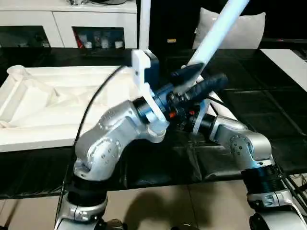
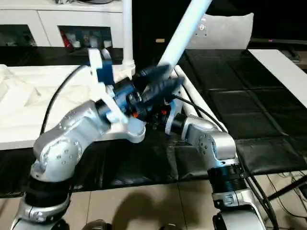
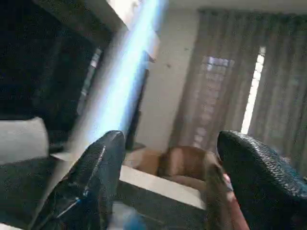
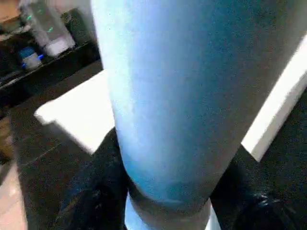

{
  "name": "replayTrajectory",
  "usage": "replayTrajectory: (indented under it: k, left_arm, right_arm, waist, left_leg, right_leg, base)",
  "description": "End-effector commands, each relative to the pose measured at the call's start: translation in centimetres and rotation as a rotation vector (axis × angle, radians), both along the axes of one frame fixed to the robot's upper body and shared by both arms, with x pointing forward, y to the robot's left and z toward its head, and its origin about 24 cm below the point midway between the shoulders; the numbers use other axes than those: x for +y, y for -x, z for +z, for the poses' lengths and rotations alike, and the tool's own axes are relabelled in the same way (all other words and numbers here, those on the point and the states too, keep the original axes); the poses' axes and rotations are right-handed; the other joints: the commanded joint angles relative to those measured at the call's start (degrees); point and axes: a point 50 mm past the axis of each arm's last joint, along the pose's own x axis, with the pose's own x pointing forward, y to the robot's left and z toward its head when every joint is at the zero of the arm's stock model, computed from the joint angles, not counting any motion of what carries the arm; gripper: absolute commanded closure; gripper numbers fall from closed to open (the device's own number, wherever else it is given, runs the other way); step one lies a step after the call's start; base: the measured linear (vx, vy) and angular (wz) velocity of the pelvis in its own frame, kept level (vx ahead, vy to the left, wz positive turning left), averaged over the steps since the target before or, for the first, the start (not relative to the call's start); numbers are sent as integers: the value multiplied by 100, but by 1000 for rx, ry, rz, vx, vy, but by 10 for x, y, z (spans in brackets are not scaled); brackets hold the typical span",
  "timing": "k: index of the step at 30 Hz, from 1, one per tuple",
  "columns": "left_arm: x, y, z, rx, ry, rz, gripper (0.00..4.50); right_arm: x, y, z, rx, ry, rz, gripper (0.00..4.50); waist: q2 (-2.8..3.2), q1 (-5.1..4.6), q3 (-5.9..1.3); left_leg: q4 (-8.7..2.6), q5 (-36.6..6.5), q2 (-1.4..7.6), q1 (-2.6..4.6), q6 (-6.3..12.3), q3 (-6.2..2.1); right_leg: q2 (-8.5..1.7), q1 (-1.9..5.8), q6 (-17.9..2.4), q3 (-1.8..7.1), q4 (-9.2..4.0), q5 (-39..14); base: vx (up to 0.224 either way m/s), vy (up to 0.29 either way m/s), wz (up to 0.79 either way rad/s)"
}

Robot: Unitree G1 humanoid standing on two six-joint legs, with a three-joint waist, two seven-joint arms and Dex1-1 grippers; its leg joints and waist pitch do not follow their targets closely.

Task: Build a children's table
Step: Pick table leg, then move to table

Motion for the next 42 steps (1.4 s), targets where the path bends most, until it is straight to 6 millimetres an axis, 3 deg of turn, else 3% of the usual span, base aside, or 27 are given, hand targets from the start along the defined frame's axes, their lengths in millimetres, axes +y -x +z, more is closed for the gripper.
replayTrajectory:
  k: [1,6,7,11,12,15,18,20,21,23,27,29,30,31,32,33,34,35,36,37,38,39,40,41,42]
  left_arm:
    - [9,1,4,-22,14,32,75]
    - [45,4,-10,31,-63,202,71]
    - [52,2,-18,54,-111,256,71]
    - [75,-4,-41,129,-233,436,71]
    - [87,-3,-56,174,-312,524,71]
    - [106,2,-77,224,-417,702,71]
    - [117,12,-92,287,-445,818,71]
    - [119,17,-95,304,-388,844,71]
    - [120,19,-96,303,-371,865,71]
    - [126,22,-101,275,-400,959,71]
    - [125,24,-104,244,-409,995,71]
    - [127,23,-102,236,-396,1015,71]
    - [128,22,-101,226,-401,1023,71]
    - [128,21,-100,212,-414,1021,71]
    - [127,18,-97,193,-426,1013,71]
    - [126,16,-95,173,-438,998,71]
    - [126,15,-95,169,-444,994,71]
    - [126,15,-95,168,-446,995,71]
    - [126,14,-95,164,-447,995,71]
    - [125,14,-96,164,-450,993,71]
    - [125,14,-97,164,-452,991,71]
    - [125,14,-97,164,-453,991,71]
    - [124,15,-98,168,-453,988,71]
    - [124,15,-98,168,-453,988,71]
    - [122,16,-100,174,-459,979,71]
  right_arm:
    - [-6,-1,7,-46,1,-56,261]
    - [-22,5,15,-122,45,-218,261]
    - [-23,6,18,-132,39,-241,261]
    - [-27,12,26,-226,25,-349,261]
    - [-29,17,25,-277,60,-429,261]
    - [-30,28,14,-184,82,-423,261]
    - [-30,37,7,-134,67,-448,261]
    - [-28,42,2,-137,86,-447,261]
    - [-27,45,0,-147,108,-440,261]
    - [-24,49,-6,-140,138,-434,261]
    - [-21,51,-14,-73,138,-437,261]
    - [-20,53,-18,-51,132,-418,261]
    - [-19,53,-20,-50,128,-412,261]
    - [-20,53,-22,-46,114,-426,261]
    - [-20,52,-24,-48,100,-444,261]
    - [-20,50,-27,-52,89,-458,261]
    - [-20,50,-27,-59,86,-454,261]
    - [-19,50,-27,-61,85,-453,261]
    - [-19,50,-26,-68,83,-447,261]
    - [-18,50,-24,-93,79,-439,261]
    - [-18,50,-22,-109,77,-435,261]
    - [-18,50,-22,-113,77,-434,261]
    - [-18,50,-21,-125,75,-422,261]
    - [-18,50,-21,-125,75,-422,261]
    - [-17,50,-21,-137,87,-391,261]
  waist:
    - [-66,-5,-425]
    - [1,-30,-441]
    - [-16,-47,-423]
    - [15,-69,-405]
    - [17,-73,-416]
    - [4,-98,-403]
    - [14,-124,-396]
    - [-22,-135,-383]
    - [-68,-146,-373]
    - [-42,-159,-361]
    - [-63,-199,-361]
    - [-23,-214,-349]
    - [-30,-238,-334]
    - [-30,-186,-301]
    - [36,-142,-268]
    - [46,-212,-261]
    - [132,-224,-252]
    - [150,-248,-241]
    - [258,-218,-184]
    - [270,-298,-245]
    - [207,-437,-111]
    - [265,-320,-136]
    - [195,-288,-85]
    - [173,-265,-116]
    - [67,-219,-161]
  left_leg:
    - [-423,-839,191,78,-127,8]
    - [-417,-649,189,79,-163,9]
    - [-422,-738,177,79,-149,24]
    - [-453,-1038,186,80,-246,11]
    - [-464,-1044,191,82,-301,-6]
    - [-484,-1127,181,82,-297,-21]
    - [-495,-1345,187,79,-295,-30]
    - [-497,-1491,179,74,-288,-28]
    - [-500,-1547,186,59,-275,-27]
    - [-505,-1701,180,62,-273,-45]
    - [-512,-1959,173,66,-289,-78]
    - [-529,-2520,175,164,-362,-107]
    - [-524,-3004,162,256,-365,-128]
    - [-605,-3231,96,69,-184,-256]
    - [-678,-3391,49,-67,-74,-333]
    - [-558,-3641,-26,21,8,-372]
    - [-489,-3576,-54,26,52,-396]
    - [-528,-3575,-35,-45,81,-438]
    - [-773,-4063,-40,-241,-14,-465]
    - [-646,-4672,326,684,-304,-477]
    - [-744,-4868,343,577,-383,-535]
    - [-839,-4998,367,626,-398,-421]
    - [-785,-4931,272,600,-428,-348]
    - [-696,-4677,203,633,-412,-282]
    - [-605,-3804,133,456,-278,-208]
  right_leg:
    - [-331,281,-857,142,-400,-1506]
    - [-280,276,-884,139,-336,-980]
    - [-265,262,-829,143,-364,-1073]
    - [-272,226,-582,155,-416,-1582]
    - [-273,222,-517,153,-404,-1596]
    - [-236,242,-456,155,-404,-1538]
    - [-259,211,-492,158,-427,-1631]
    - [-270,194,-476,158,-464,-1910]
    - [-279,196,-450,158,-493,-2033]
    - [-278,161,-337,158,-512,-2266]
    - [-277,134,-134,149,-554,-2618]
    - [-265,119,-66,115,-578,-3067]
    - [-244,100,22,69,-636,-3562]
    - [-371,285,44,-71,-651,-3909]
    - [-474,402,80,-177,-687,-4286]
    - [-576,419,80,-365,-804,-5028]
    - [-680,593,-111,-535,-918,-5078]
    - [-671,718,-152,-634,-897,-4931]
    - [-471,971,-212,-764,-587,-4496]
    - [-308,391,-543,-562,-642,-3163]
    - [-254,430,-520,-641,-654,-2854]
    - [-251,503,-621,-532,-540,-2409]
    - [-322,536,-610,-480,-678,-2970]
    - [-397,553,-614,-424,-763,-3305]
    - [-550,765,-522,-326,-893,-3962]
  base:
    - [0,0,0]
    - [0,0,0]
    - [0,0,0]
    - [0,0,0]
    - [0,0,0]
    - [0,0,0]
    - [0,0,0]
    - [0,0,0]
    - [0,0,0]
    - [0,0,0]
    - [0,0,0]
    - [0,0,0]
    - [0,0,0]
    - [0,0,0]
    - [4,3,40]
    - [4,3,40]
    - [29,16,56]
    - [17,22,52]
    - [17,22,52]
    - [90,-21,32]
    - [128,-28,11]
    - [128,-28,11]
    - [81,-5,4]
    - [103,-11,-9]
    - [103,-11,-9]
